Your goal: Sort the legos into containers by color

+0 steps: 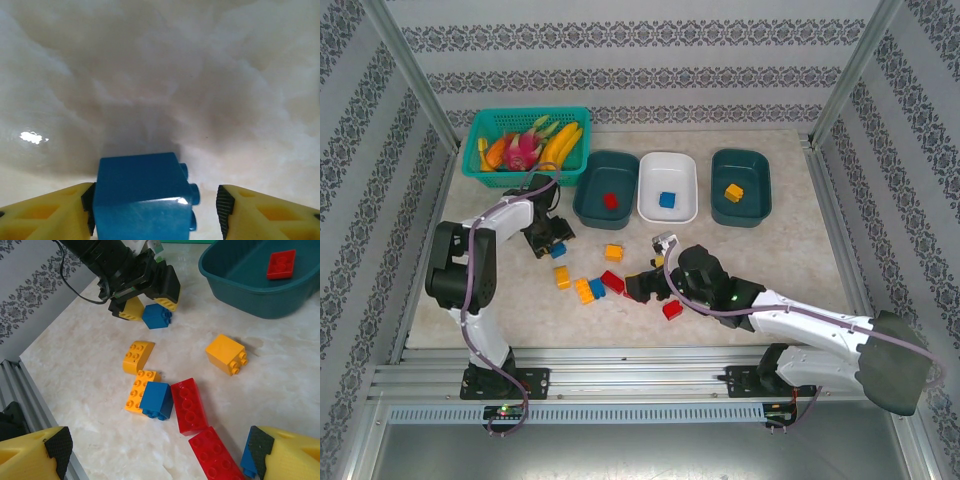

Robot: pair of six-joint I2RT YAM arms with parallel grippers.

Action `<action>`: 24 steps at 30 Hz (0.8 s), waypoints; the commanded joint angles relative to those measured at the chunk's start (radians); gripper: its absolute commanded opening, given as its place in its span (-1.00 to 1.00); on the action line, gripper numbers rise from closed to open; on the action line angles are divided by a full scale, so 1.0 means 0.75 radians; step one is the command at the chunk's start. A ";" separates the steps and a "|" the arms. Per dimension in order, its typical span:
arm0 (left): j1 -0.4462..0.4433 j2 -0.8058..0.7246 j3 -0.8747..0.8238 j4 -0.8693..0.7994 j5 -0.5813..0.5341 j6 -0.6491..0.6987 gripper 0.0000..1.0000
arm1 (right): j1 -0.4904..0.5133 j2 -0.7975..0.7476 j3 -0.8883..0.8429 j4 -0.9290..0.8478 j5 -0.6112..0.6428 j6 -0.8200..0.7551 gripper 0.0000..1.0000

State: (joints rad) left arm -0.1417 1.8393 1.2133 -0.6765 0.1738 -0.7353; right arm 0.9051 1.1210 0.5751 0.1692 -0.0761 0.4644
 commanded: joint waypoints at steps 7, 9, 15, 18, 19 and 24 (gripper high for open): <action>0.013 0.042 0.021 -0.058 -0.058 0.062 0.01 | -0.037 0.045 0.061 0.024 -0.021 0.010 0.84; 0.006 0.029 0.019 -0.062 -0.068 0.069 -0.07 | -0.041 0.053 0.067 0.022 -0.020 0.014 0.84; -0.035 -0.101 0.048 -0.140 -0.072 0.078 -0.13 | -0.066 0.013 0.129 -0.019 0.056 0.015 0.83; -0.100 -0.163 0.147 -0.201 -0.031 0.084 -0.13 | -0.107 -0.021 0.228 -0.137 0.167 -0.004 0.83; -0.132 -0.166 0.197 -0.224 -0.018 0.087 -0.13 | -0.132 -0.027 0.268 -0.181 0.207 -0.006 0.83; -0.307 -0.055 0.489 -0.281 0.008 0.124 -0.13 | -0.264 -0.002 0.436 -0.369 0.309 -0.009 0.81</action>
State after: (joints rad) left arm -0.3092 1.7664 1.4883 -0.8204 0.1577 -0.6800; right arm 0.7456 1.1225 0.8299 0.0017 0.0662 0.4667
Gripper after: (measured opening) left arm 0.440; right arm 0.908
